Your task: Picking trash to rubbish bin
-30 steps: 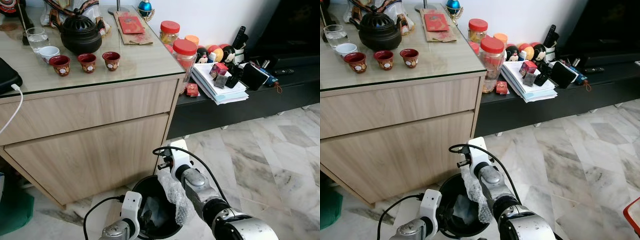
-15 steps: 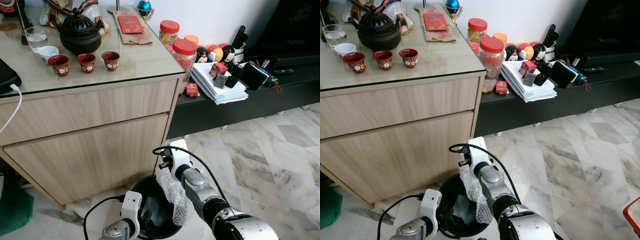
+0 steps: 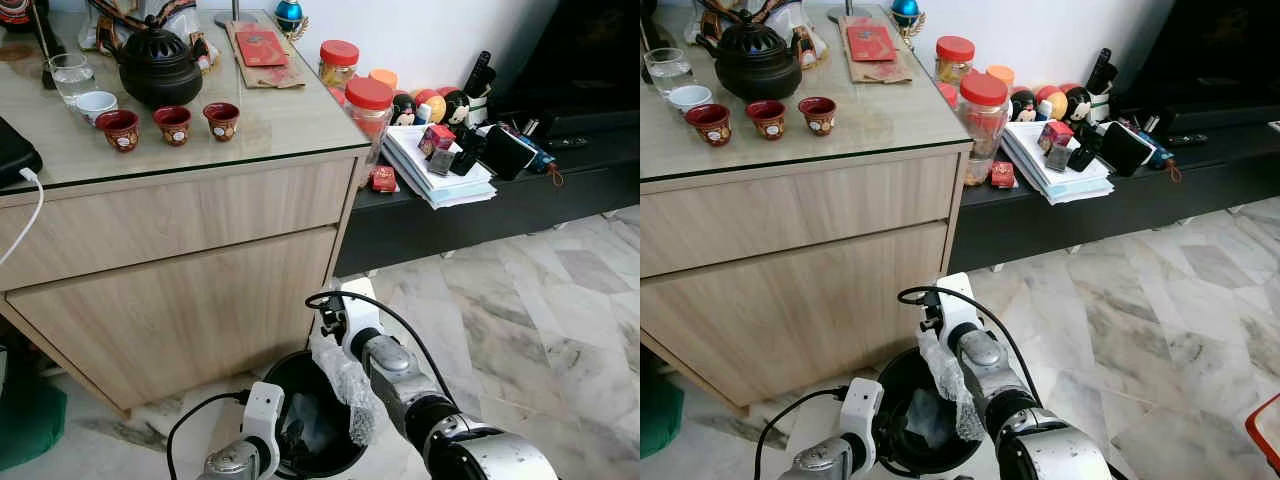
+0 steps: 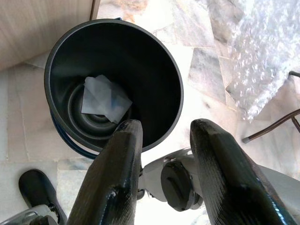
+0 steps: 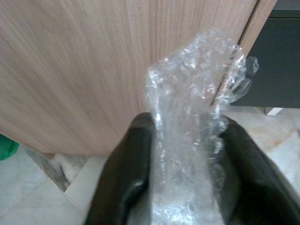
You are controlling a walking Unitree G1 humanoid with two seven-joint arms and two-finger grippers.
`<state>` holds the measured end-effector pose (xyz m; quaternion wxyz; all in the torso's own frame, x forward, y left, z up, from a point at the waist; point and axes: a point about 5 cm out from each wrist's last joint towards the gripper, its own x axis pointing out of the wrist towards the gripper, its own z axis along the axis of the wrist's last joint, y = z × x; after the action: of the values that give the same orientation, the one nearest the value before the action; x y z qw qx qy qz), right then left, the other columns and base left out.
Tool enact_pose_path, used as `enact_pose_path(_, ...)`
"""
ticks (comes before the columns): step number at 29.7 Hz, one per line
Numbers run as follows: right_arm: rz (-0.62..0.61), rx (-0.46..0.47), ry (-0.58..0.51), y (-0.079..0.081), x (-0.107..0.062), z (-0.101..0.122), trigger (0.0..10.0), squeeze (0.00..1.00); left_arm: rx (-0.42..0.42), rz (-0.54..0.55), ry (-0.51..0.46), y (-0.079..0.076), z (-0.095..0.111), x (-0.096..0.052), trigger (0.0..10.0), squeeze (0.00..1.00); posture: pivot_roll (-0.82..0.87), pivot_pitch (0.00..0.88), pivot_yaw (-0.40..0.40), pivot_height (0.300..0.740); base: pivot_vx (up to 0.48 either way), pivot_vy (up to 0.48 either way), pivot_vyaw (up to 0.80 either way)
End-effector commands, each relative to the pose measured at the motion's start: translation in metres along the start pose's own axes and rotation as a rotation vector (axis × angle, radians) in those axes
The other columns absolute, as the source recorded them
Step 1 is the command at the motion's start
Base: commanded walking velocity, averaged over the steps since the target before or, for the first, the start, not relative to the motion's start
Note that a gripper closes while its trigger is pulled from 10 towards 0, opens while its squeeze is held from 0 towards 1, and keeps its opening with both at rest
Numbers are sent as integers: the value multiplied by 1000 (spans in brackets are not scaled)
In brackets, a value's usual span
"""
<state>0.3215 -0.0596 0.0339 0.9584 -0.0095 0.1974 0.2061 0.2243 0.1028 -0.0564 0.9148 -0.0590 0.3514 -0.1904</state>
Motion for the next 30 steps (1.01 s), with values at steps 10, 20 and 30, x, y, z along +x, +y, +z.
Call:
enact_pose_path(10, 1, 3, -15, 0, 2, 5, 10000, 1000, 6, -18, 1, -6, -1, 1, 10000, 0, 32, 105, -199, 740, 0, 0, 0)
enact_pose_path(20, 4, 12, -19, 1, 2, 6, 10000, 1000, 9, -18, -1, -5, 0, 1, 10000, 0, 33, 104, -198, 740, 0, 0, 0)
enact_pose_path(30, 6, 15, -19, 1, 1, 5, 10000, 1000, 9, -18, -3, -5, 0, 1, 10000, 0, 33, 105, -198, 740, 0, 0, 0)
